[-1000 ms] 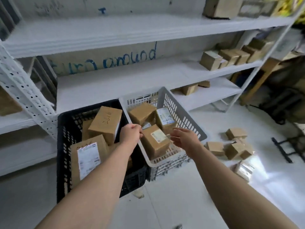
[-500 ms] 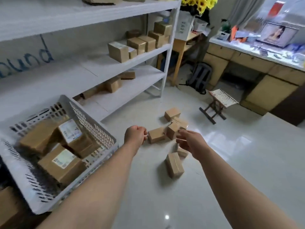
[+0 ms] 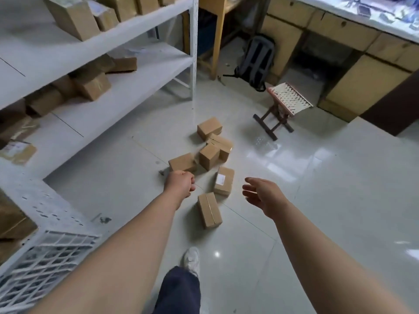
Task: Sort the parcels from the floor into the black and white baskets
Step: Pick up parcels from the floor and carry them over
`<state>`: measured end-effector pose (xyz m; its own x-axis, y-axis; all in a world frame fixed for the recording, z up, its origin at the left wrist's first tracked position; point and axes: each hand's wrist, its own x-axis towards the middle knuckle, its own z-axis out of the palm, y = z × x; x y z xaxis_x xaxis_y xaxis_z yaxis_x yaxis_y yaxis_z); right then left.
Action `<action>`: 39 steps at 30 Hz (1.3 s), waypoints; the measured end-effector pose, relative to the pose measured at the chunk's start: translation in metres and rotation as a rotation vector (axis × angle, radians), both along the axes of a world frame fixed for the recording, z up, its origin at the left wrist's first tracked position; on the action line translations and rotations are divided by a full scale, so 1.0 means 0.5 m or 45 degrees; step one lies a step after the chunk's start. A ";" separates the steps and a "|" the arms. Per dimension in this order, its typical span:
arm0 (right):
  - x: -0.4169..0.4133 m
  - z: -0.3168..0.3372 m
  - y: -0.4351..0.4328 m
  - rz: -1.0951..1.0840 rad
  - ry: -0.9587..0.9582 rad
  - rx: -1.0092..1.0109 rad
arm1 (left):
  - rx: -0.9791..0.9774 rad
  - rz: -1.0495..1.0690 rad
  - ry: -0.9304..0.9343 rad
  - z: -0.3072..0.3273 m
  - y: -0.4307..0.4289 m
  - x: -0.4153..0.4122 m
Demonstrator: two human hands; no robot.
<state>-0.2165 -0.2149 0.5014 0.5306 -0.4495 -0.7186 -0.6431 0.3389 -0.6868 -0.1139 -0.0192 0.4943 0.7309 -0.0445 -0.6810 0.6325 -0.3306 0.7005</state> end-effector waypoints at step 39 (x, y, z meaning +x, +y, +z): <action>0.360 -1.325 -0.151 0.493 0.215 0.270 | 0.160 -0.236 0.202 -1.218 -0.154 0.289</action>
